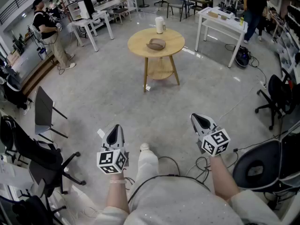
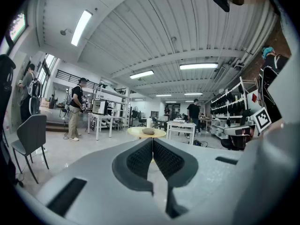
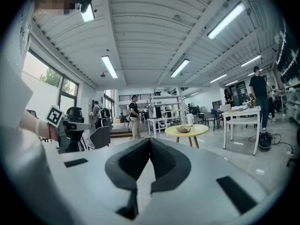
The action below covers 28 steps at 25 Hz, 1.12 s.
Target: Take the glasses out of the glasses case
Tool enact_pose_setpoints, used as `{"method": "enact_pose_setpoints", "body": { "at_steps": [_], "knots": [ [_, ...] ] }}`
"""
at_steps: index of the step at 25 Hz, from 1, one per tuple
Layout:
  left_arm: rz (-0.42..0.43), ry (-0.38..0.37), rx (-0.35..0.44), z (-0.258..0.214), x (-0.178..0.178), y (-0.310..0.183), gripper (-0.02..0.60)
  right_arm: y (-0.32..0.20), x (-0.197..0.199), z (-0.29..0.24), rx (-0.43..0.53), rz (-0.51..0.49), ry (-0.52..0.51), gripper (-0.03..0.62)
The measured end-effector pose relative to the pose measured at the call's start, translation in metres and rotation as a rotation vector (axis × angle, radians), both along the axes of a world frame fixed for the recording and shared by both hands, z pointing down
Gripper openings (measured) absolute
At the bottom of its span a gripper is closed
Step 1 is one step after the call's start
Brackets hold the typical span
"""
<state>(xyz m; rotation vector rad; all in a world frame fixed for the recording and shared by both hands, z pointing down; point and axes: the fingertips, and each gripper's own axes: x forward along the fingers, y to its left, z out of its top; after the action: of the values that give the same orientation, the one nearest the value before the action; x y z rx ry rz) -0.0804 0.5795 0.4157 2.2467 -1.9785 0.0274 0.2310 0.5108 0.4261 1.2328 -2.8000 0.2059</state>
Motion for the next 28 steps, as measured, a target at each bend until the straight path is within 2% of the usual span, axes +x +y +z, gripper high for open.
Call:
{"method": "enact_pose_setpoints", "body": {
  "at_steps": [7,13,19,28],
  "knots": [
    [0.015,0.004,0.005,0.003,-0.022,-0.055,0.005,-0.05,-0.021,0.005,-0.004,0.011,0.008,0.005],
    [0.046,0.016,-0.004,0.008,-0.037,-0.122,0.005,-0.105,-0.029,0.013,-0.026,0.055,0.008,0.005],
    [0.114,0.017,-0.017,0.005,-0.042,-0.194,0.006,-0.162,-0.04,0.011,-0.043,0.102,0.021,0.005],
    [0.159,0.024,-0.046,0.009,-0.069,-0.285,0.005,-0.237,-0.065,0.013,-0.074,0.159,-0.024,0.006]
  ]
}}
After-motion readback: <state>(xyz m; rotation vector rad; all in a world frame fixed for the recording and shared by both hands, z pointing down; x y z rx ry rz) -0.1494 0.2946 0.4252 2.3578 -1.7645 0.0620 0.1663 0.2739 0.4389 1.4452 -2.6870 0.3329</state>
